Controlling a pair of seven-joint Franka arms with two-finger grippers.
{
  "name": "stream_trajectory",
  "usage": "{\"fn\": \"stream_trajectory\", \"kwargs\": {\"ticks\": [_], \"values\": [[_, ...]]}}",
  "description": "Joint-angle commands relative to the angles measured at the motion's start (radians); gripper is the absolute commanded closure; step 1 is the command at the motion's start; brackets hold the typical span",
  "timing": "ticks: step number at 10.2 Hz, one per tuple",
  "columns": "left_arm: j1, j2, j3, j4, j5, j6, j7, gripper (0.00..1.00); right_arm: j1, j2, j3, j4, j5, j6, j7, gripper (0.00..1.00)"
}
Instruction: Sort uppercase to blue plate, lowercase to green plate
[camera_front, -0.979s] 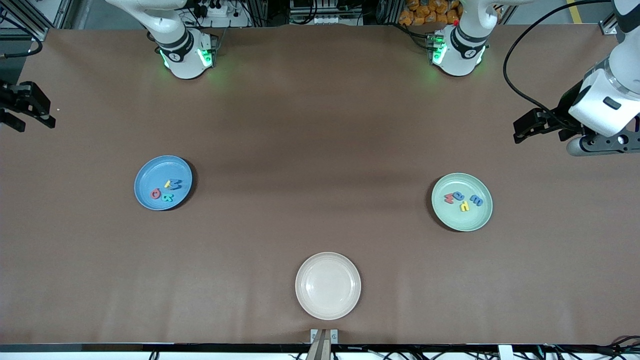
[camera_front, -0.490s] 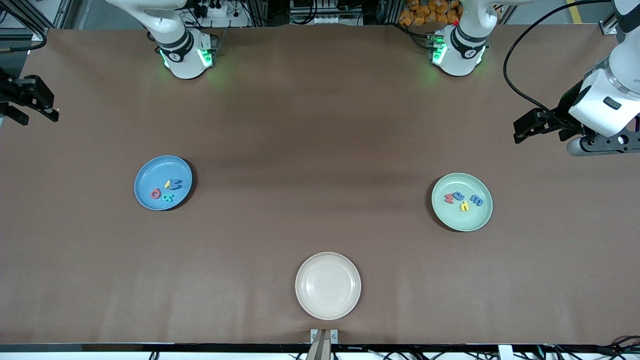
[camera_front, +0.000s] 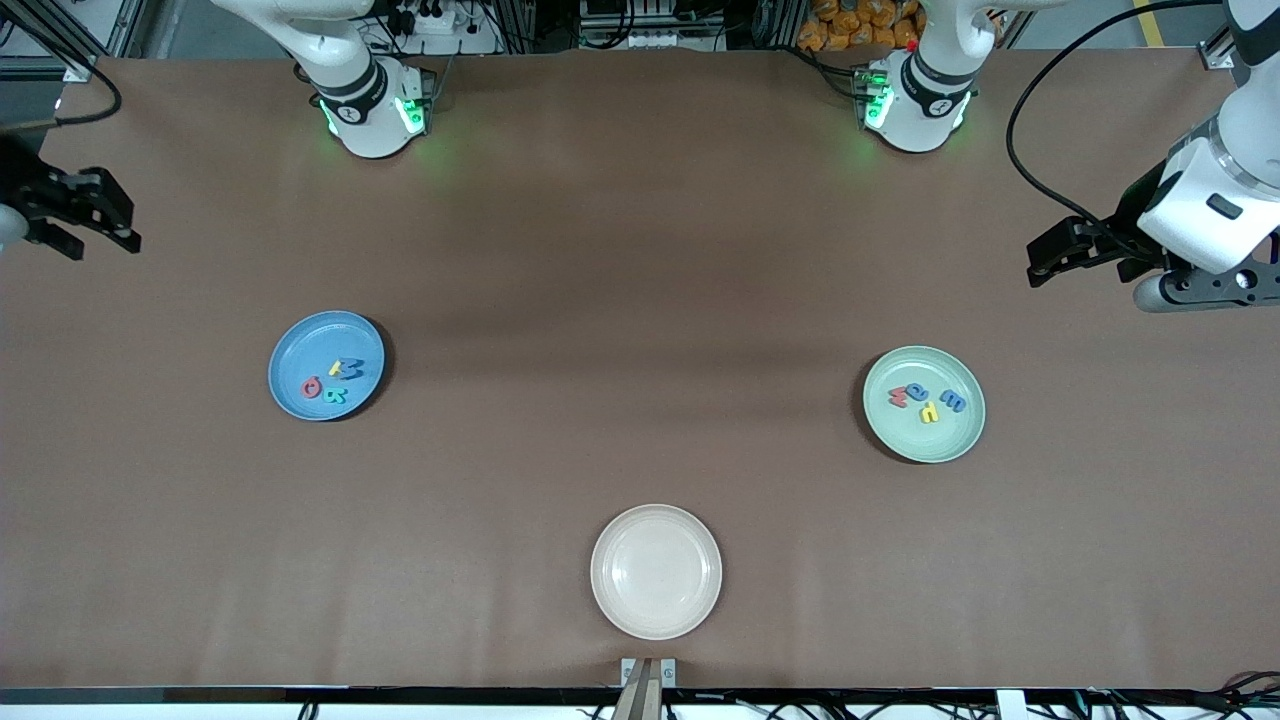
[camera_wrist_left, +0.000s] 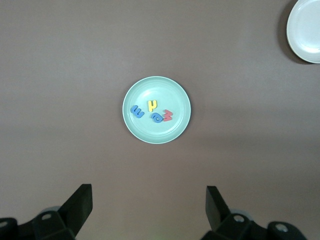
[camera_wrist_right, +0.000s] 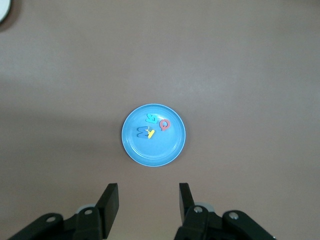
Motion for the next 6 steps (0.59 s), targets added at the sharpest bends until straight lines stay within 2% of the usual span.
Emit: {"fn": "stream_trajectory", "kwargs": {"ticks": [1, 3, 6], "values": [[-0.002, 0.002, -0.002, 0.009, 0.009, 0.001, -0.014, 0.00, -0.019, -0.039, 0.014, -0.092, -0.013, 0.056, 0.012, 0.43], [-0.004, 0.014, -0.002, 0.009, 0.006, 0.002, -0.014, 0.00, -0.020, -0.038, 0.014, -0.118, -0.013, 0.073, 0.017, 0.43], [-0.001, 0.020, -0.002, 0.010, 0.006, 0.012, -0.011, 0.00, -0.020, -0.033, 0.009, -0.136, -0.005, 0.031, 0.017, 0.43]]}}
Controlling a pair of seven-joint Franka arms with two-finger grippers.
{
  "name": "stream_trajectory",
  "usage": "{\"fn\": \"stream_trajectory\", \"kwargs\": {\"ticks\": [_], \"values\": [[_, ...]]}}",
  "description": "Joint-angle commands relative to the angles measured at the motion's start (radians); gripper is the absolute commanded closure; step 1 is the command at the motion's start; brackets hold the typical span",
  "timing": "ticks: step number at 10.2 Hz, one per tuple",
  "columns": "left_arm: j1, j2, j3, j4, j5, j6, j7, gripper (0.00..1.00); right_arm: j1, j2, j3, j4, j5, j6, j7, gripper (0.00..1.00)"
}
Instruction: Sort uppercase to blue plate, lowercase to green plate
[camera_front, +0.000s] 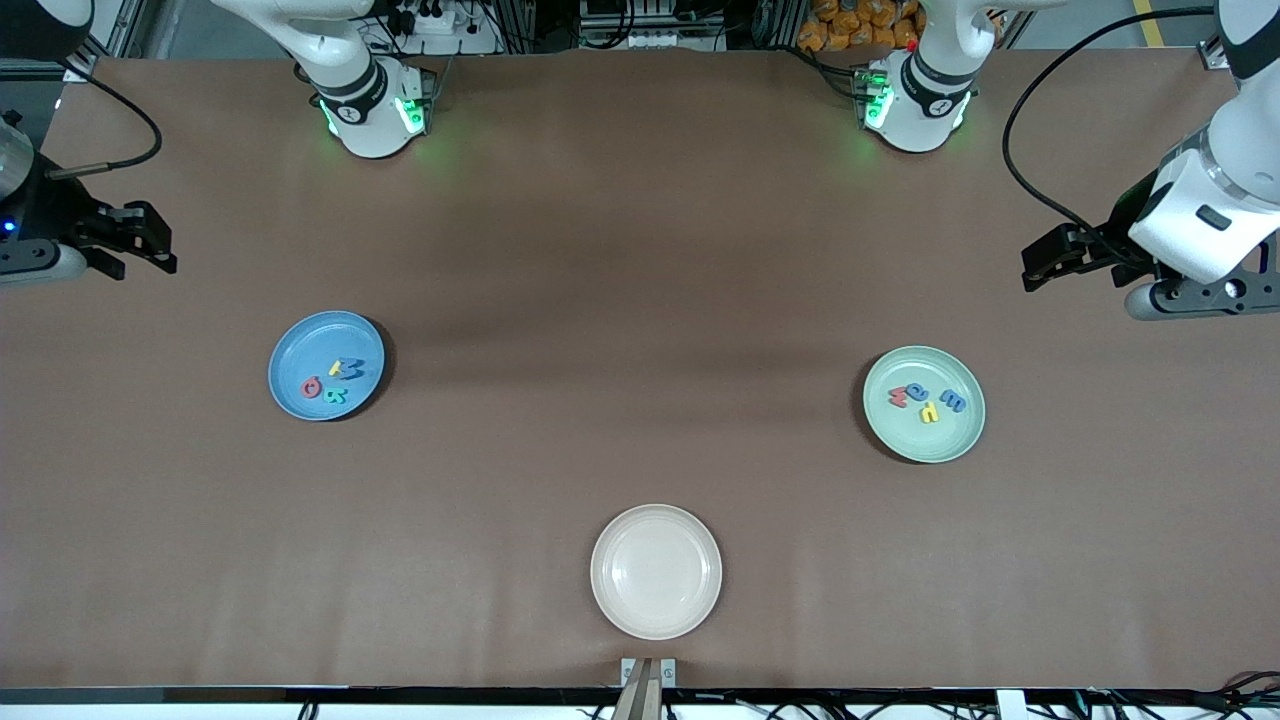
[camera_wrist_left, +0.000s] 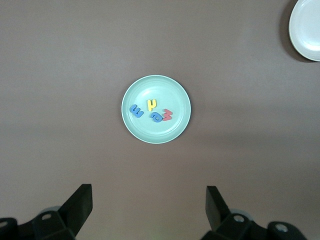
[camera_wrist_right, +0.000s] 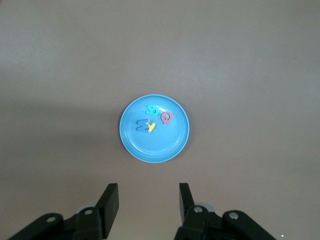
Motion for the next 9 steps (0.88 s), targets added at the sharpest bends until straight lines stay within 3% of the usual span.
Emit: {"fn": "stream_trajectory", "kwargs": {"ticks": [1, 9], "values": [[0.000, 0.002, -0.002, 0.010, 0.008, 0.007, -0.011, 0.00, -0.018, -0.032, 0.010, -0.037, -0.004, -0.013, 0.012, 0.43], [-0.002, 0.021, -0.002, 0.012, 0.005, 0.015, -0.012, 0.00, -0.018, -0.030, 0.010, -0.037, -0.004, -0.015, 0.012, 0.43]]}}
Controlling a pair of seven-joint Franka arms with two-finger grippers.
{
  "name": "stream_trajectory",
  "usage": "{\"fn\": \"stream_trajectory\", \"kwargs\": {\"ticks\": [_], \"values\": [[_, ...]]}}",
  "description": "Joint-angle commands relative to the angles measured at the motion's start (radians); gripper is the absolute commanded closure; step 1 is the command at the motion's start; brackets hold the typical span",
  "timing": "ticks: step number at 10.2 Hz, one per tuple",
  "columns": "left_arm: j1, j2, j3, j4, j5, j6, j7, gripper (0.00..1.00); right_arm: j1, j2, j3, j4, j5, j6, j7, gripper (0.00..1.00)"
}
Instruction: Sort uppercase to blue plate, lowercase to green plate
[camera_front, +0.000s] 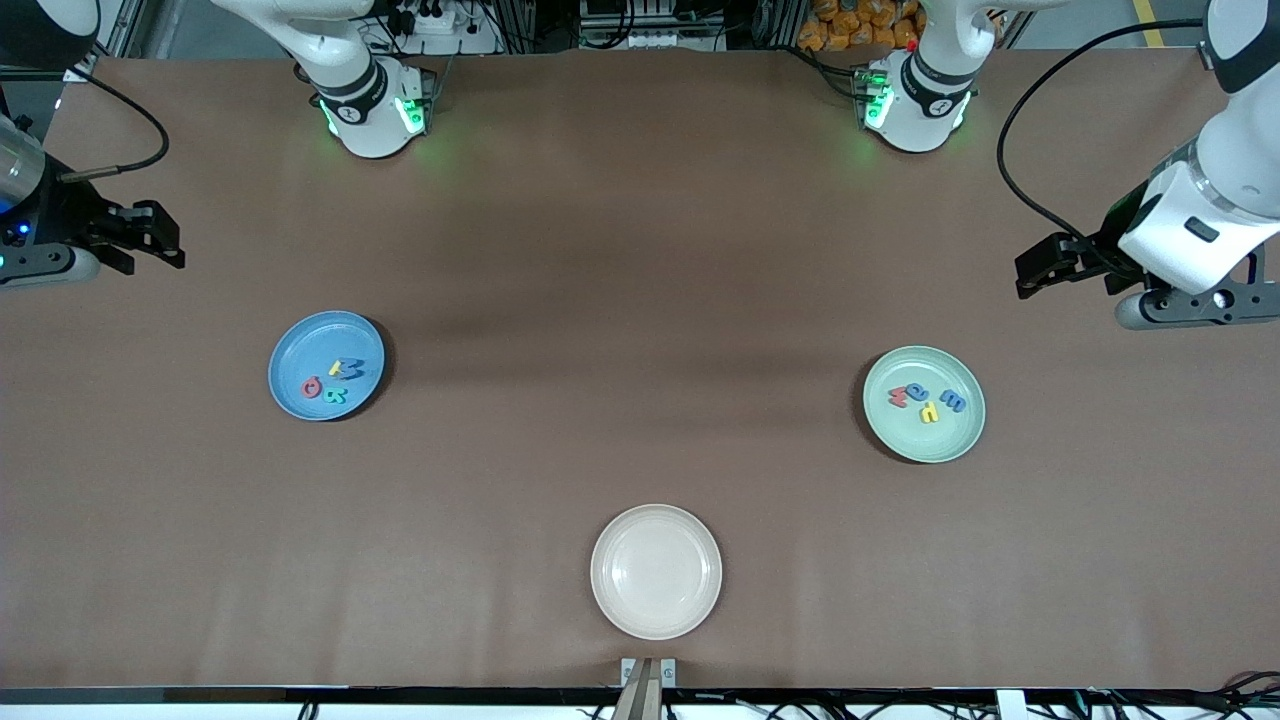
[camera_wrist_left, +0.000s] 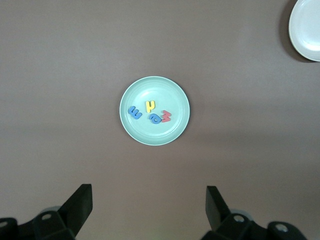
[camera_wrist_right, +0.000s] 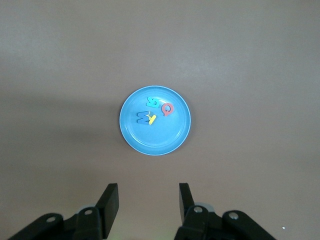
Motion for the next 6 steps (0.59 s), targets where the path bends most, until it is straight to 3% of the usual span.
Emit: {"fn": "stream_trajectory", "kwargs": {"ticks": [1, 6], "values": [[0.005, 0.006, -0.001, 0.010, 0.008, 0.005, -0.006, 0.00, -0.017, -0.031, 0.010, -0.022, -0.002, 0.008, 0.012, 0.43], [0.011, 0.006, 0.001, 0.010, 0.006, 0.005, 0.000, 0.00, -0.015, -0.054, -0.003, 0.010, -0.001, -0.011, 0.012, 0.43]]}}
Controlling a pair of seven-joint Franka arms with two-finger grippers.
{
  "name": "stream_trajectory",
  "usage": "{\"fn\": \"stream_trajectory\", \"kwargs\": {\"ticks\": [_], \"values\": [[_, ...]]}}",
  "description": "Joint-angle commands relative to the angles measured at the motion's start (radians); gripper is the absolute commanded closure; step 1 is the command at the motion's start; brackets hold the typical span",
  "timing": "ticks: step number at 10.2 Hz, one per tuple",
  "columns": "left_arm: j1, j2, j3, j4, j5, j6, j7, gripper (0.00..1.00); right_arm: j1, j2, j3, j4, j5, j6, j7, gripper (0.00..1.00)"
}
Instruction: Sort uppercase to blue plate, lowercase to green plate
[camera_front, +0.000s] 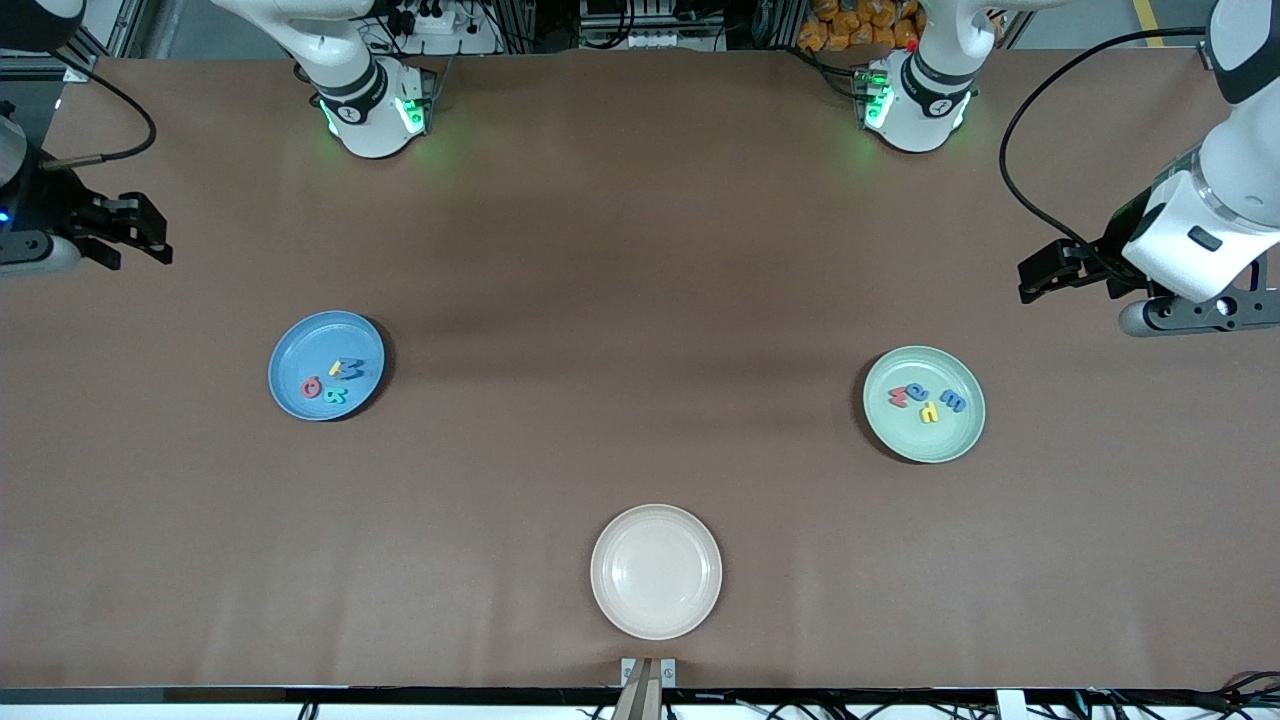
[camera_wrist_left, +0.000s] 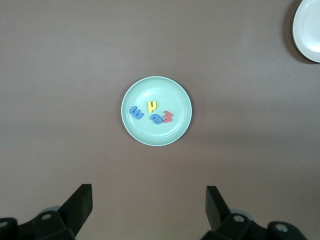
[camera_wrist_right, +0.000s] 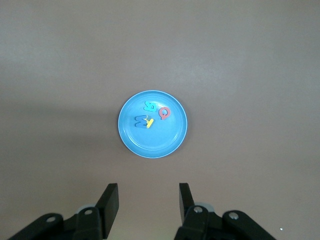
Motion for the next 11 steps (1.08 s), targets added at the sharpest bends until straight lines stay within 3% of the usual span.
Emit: {"fn": "stream_trajectory", "kwargs": {"ticks": [1, 4, 6, 8, 11], "values": [[0.004, 0.002, -0.002, 0.010, 0.006, 0.003, 0.000, 0.00, -0.015, -0.021, 0.007, 0.013, -0.001, -0.015, 0.011, 0.43], [0.004, 0.002, -0.002, 0.010, 0.006, 0.003, 0.002, 0.00, -0.007, -0.011, -0.007, 0.039, -0.002, -0.038, 0.012, 0.44], [0.004, 0.002, -0.002, 0.010, 0.006, 0.003, 0.000, 0.00, 0.033, 0.043, -0.057, 0.127, -0.002, -0.091, 0.011, 0.44], [0.004, 0.001, -0.002, 0.010, 0.006, 0.003, 0.000, 0.00, 0.034, 0.098, -0.061, 0.193, -0.002, -0.110, 0.008, 0.43], [0.004, 0.001, -0.002, 0.010, 0.009, 0.003, 0.000, 0.00, 0.033, 0.106, -0.061, 0.197, -0.001, -0.102, 0.006, 0.43]]}}
